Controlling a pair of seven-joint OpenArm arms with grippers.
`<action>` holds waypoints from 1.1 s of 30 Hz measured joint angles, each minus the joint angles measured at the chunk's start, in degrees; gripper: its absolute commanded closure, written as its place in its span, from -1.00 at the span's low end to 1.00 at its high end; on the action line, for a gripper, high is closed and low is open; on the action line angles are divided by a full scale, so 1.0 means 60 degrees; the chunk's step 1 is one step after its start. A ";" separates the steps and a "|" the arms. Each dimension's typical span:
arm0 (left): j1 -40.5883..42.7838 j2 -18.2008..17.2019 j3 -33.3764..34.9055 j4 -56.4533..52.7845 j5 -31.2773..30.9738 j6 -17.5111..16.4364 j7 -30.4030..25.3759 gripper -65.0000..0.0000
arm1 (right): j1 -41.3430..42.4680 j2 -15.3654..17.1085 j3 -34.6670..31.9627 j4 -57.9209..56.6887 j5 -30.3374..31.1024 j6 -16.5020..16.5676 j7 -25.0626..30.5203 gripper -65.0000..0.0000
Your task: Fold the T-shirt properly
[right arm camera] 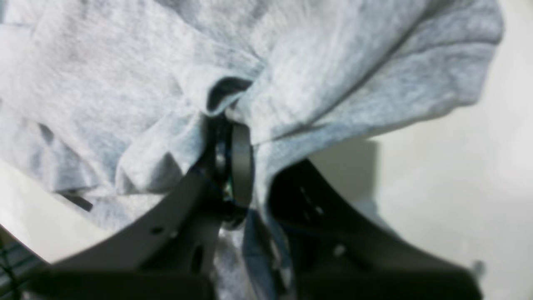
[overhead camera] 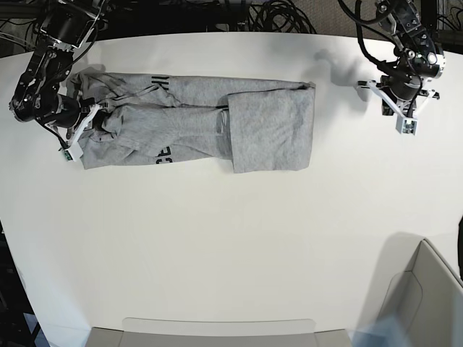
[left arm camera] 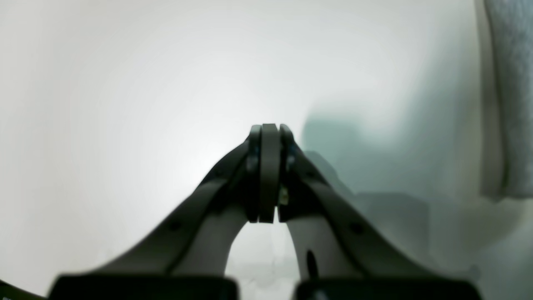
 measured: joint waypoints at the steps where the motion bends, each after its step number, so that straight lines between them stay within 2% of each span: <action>1: 0.0022 -0.0007 -0.0004 0.0004 -0.0004 0.0000 -0.0025 1.00 | -0.0186 0.0117 -0.0313 0.0375 0.0062 -0.0419 0.0109 1.00; 4: 0.0189 0.0000 -0.0007 0.0004 -0.0076 0.0022 -0.0273 1.00 | -0.0503 0.0211 -0.0965 0.1311 0.0007 -0.1308 0.0244 1.00; 8: 0.0306 0.0000 -0.0033 0.0000 -0.0025 0.0000 -0.0087 1.00 | -0.0739 0.0120 -0.1938 0.2579 0.0044 -0.2353 0.0280 1.00; 12: 0.0280 -0.0029 -0.0033 0.0000 -0.0033 0.0000 -0.0146 1.00 | -0.0790 -0.0047 -0.2608 0.3319 0.0069 -0.3016 0.0262 1.00; 16: 0.0463 -0.0062 -0.0036 0.0004 -0.0036 0.0004 -0.0138 1.00 | -0.0794 -0.0076 -0.3253 0.4025 -0.0004 -0.3989 0.0208 1.00; 19: 0.0634 -0.0175 -0.0033 0.0000 -0.0033 -0.0004 -0.0200 1.00 | -0.0736 -0.0076 -0.3967 0.4645 0.0117 -0.4506 0.0266 1.00; 23: 0.0710 -0.0375 -0.0036 0.0000 -0.0022 0.0004 -0.0208 1.00 | -0.0568 -0.0302 -0.5027 0.4765 0.0095 -0.5468 0.0208 1.00; 33: 0.0801 -0.0561 -0.0036 -0.0310 -0.0029 0.0000 -0.0208 1.00 | 0.0259 -0.0856 -0.6750 0.4867 0.0142 -0.6794 0.0259 1.00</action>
